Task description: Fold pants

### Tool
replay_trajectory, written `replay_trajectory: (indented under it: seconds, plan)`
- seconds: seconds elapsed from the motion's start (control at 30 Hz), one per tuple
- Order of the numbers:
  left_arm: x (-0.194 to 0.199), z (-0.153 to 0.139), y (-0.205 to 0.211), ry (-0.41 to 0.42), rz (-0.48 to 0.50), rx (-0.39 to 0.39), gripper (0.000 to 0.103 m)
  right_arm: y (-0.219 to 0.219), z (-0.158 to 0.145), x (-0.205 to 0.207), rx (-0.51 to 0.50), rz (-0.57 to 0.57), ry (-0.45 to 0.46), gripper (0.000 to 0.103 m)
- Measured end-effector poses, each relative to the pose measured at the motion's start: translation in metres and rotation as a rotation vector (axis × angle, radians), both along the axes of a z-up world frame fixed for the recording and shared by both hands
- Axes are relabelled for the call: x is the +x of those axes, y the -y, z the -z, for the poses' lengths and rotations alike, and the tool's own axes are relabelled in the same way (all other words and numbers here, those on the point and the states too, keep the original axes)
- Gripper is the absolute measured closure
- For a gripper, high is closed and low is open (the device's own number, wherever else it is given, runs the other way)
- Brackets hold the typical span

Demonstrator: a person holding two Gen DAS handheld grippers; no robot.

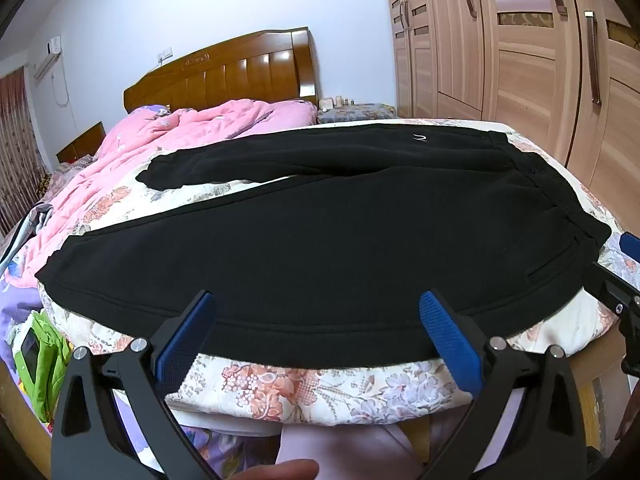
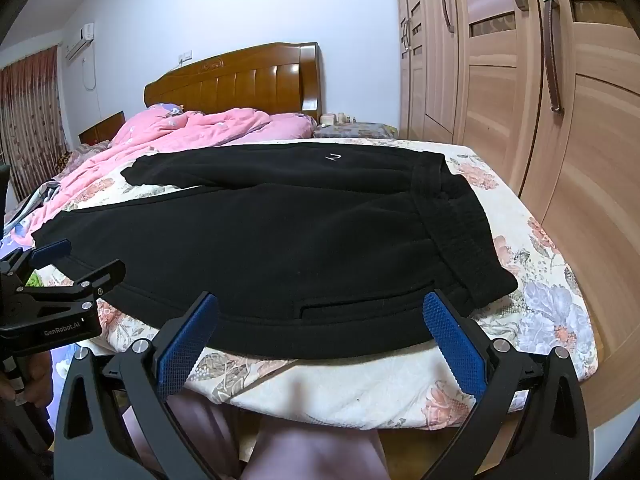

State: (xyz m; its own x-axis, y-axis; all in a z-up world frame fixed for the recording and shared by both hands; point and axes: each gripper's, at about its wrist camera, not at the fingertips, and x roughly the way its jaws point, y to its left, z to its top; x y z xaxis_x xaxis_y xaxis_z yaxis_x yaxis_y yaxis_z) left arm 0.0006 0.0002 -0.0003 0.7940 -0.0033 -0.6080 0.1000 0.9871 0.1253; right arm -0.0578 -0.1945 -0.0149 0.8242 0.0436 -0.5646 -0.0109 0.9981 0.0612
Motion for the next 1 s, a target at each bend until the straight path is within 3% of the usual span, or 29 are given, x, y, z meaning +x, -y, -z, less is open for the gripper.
replay_trajectory:
  seconds: [1.0]
  plan:
    - [0.0007,0.0037,-0.0032,-0.022,0.020,0.010,0.001,0.0041,0.0051,0.0055,-0.001,-0.020,-0.013,0.004]
